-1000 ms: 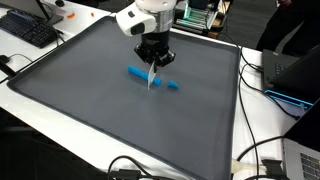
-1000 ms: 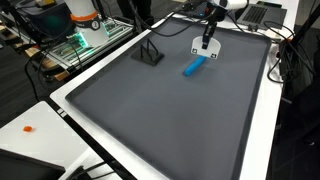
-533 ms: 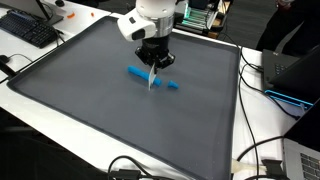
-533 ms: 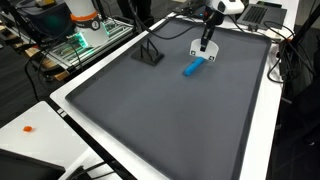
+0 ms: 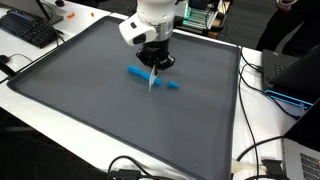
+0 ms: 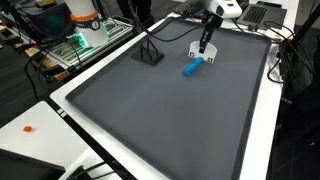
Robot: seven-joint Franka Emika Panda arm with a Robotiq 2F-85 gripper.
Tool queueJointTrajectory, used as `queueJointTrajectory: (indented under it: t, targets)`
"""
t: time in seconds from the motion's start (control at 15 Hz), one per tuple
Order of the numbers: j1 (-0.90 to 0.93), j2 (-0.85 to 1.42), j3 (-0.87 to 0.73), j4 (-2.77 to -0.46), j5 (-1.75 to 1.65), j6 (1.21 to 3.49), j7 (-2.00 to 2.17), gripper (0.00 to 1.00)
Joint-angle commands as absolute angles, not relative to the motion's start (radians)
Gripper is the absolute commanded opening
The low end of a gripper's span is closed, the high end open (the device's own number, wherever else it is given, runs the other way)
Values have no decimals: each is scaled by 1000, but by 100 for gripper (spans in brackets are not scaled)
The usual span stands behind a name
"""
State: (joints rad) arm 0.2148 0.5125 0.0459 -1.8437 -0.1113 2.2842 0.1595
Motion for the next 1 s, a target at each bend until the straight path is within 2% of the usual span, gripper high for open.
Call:
queueJointTrajectory:
  t: [0.0,0.93]
  targets:
    - [207,534,56,-1873,-98,2324,169,1]
    - [208,531,74,-1870,-61,2310,165,1]
